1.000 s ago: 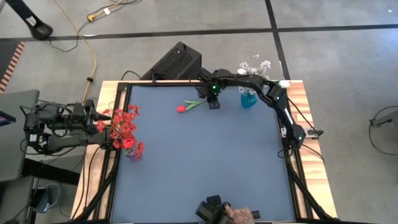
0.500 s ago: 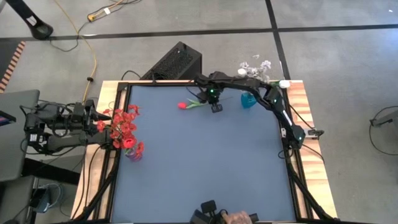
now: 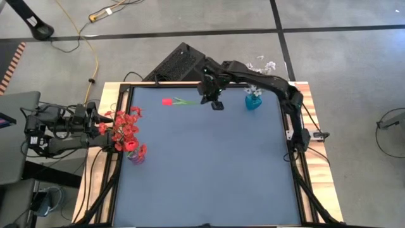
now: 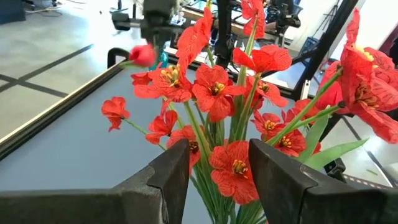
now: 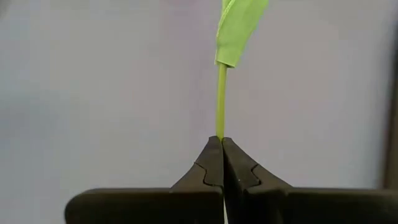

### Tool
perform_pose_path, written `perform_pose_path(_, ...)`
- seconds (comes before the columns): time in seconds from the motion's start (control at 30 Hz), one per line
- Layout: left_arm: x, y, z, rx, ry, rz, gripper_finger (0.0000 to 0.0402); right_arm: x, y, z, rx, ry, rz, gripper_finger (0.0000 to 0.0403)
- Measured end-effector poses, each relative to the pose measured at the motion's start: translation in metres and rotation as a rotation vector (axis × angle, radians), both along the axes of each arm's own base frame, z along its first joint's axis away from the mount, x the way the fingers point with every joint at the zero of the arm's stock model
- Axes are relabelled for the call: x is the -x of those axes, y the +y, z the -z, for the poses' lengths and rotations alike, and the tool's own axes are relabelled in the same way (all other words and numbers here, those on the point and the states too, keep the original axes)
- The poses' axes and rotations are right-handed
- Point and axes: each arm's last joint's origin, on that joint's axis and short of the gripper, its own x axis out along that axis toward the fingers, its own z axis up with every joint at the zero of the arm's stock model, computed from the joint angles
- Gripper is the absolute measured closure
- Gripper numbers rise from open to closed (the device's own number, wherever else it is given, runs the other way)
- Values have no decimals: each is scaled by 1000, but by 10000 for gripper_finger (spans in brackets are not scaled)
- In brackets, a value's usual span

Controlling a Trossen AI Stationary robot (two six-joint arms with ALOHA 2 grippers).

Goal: Sort flowers into vase by color
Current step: Put the red flower into the purple vase

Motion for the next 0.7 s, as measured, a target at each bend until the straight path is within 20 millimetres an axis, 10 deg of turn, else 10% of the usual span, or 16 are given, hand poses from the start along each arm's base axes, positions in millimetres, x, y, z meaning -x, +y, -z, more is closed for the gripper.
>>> perform_pose_path(0.7, 32, -16, -19, 161, -71, 260, 248, -61, 181, -59, -259, -521, -531, 388)
